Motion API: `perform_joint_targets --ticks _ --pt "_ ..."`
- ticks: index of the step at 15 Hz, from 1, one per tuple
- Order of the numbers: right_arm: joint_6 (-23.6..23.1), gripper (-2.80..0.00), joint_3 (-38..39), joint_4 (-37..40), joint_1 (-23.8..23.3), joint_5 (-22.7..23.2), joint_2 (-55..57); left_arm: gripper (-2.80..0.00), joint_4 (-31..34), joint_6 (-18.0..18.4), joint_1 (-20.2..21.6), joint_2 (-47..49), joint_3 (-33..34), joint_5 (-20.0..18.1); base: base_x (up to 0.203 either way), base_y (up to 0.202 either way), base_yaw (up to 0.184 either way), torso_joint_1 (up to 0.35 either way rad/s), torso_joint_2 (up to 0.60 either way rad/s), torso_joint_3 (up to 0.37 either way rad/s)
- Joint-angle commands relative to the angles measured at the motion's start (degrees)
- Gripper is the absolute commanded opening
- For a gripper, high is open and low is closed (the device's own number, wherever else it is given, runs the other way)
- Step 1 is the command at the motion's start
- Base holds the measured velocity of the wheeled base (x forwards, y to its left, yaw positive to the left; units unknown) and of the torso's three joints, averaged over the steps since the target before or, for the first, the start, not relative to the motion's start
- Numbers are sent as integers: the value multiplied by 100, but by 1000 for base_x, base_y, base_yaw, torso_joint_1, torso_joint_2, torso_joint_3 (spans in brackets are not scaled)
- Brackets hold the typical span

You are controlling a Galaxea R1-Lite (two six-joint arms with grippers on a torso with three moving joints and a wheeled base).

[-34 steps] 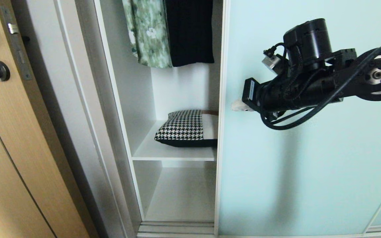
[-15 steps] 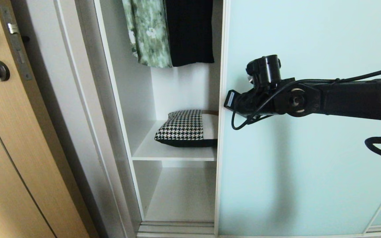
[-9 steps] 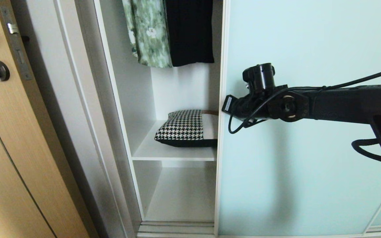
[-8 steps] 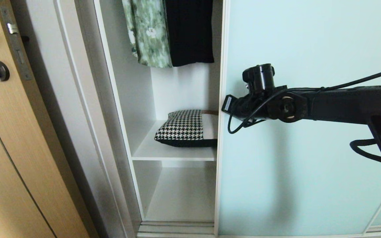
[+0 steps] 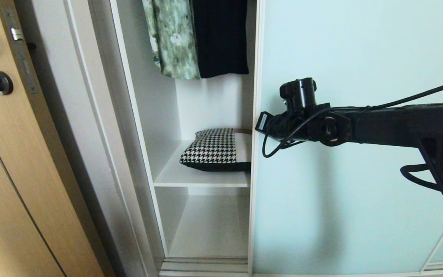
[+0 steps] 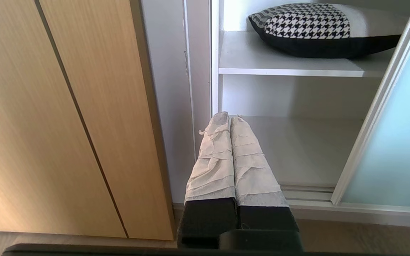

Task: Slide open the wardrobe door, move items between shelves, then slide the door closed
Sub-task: Close the door

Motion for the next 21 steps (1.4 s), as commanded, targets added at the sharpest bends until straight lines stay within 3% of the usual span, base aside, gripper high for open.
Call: perform_joint_targets --ticks 1,11,15,18,21 --pt "-8 -280 -3 19 88 -22 60 -280 4 0 2 0 9 0 0 0 0 0 0 0" --pt "0 -280 204 -102 632 -66 -218 -280 4 0 2 0 9 0 0 0 0 0 0 0" --pt "309 -280 1058 -142 526 -535 -1018 -280 4 0 2 0 9 0 0 0 0 0 0 0" --pt "344 -280 1629 -183 222 -515 -1450 -280 4 0 2 0 9 0 0 0 0 0 0 0" --pt "335 -280 1591 -190 80 -490 -1374 -280 4 0 2 0 9 0 0 0 0 0 0 0"
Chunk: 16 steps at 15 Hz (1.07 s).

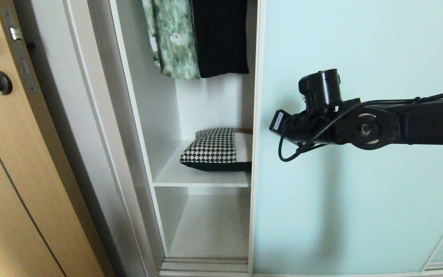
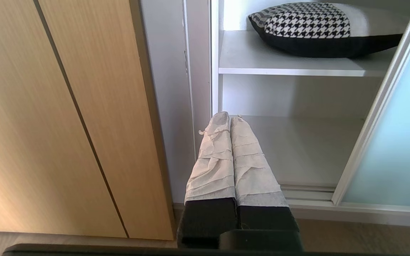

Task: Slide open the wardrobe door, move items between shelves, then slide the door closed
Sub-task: Close the door

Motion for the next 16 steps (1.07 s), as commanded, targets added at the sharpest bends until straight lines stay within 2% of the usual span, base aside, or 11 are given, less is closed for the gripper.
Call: perform_joint_targets --ticks 1,8,11,16 --pt "16 -280 -41 -1 -87 -5 17 -280 2 0 2 4 9 2 0 0 0 0 0 0" --pt "32 -280 -921 -67 -54 -117 918 -280 2 0 2 0 9 2 0 0 0 0 0 0" --pt "42 -280 -1222 -70 -41 -560 1195 -280 2 0 2 0 9 2 0 0 0 0 0 0" --pt "113 -280 -1547 -72 -23 -807 1482 -280 2 0 2 0 9 2 0 0 0 0 0 0"
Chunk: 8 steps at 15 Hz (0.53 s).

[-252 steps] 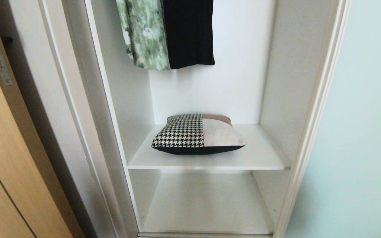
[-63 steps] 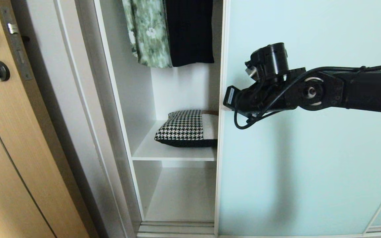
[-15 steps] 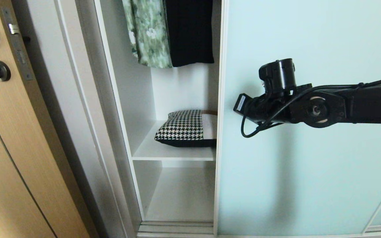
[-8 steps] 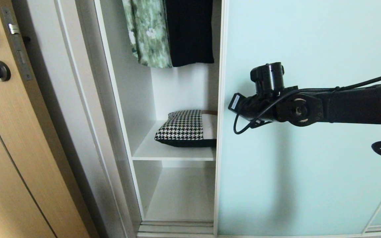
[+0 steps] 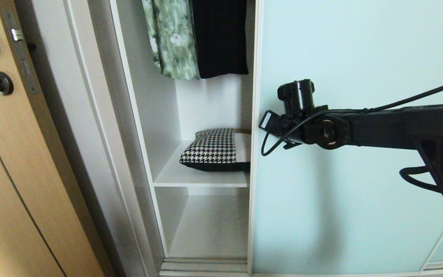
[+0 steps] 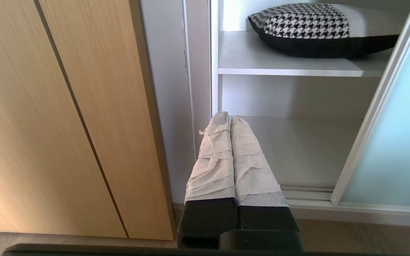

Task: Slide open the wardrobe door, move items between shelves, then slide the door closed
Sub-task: Close the door

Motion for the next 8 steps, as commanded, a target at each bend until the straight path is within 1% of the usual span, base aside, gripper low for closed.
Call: perform_joint_targets --ticks 1,4,8 --pt "24 -280 -73 -28 34 -42 212 -280 2 2 2 0 9 0 0 0 0 0 0 0" --pt "32 -280 -73 -26 149 -42 262 -280 2 2 2 0 9 0 0 0 0 0 0 0" --pt "-13 -280 -116 -28 440 -17 258 -280 2 2 2 0 9 0 0 0 0 0 0 0"
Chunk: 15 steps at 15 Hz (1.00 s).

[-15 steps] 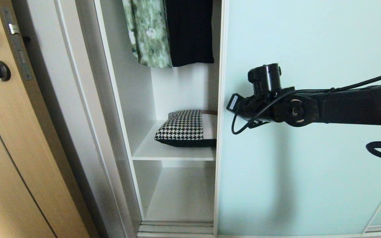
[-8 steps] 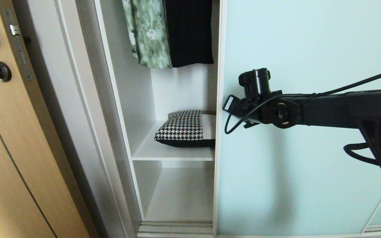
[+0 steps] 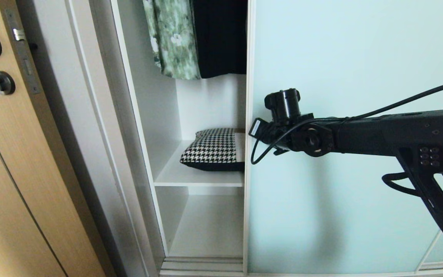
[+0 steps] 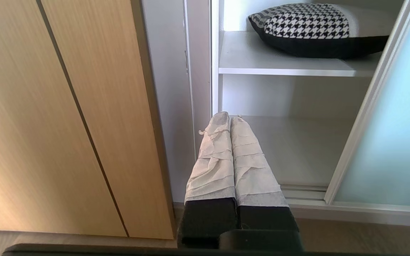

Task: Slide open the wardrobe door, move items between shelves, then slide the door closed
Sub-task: Close the door

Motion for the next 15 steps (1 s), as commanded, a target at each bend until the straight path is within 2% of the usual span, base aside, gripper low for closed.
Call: perform_joint_targets --ticks 1,10,15 --pt "-7 -280 -28 -12 191 29 50 -280 2 1 2 0 9 0 0 0 0 0 0 0" --pt "-114 -280 -48 -271 690 101 212 -280 2 1 2 0 9 0 0 0 0 0 0 0" --pt "-73 -280 622 -176 686 52 -812 -280 2 1 2 0 9 0 0 0 0 0 0 0"
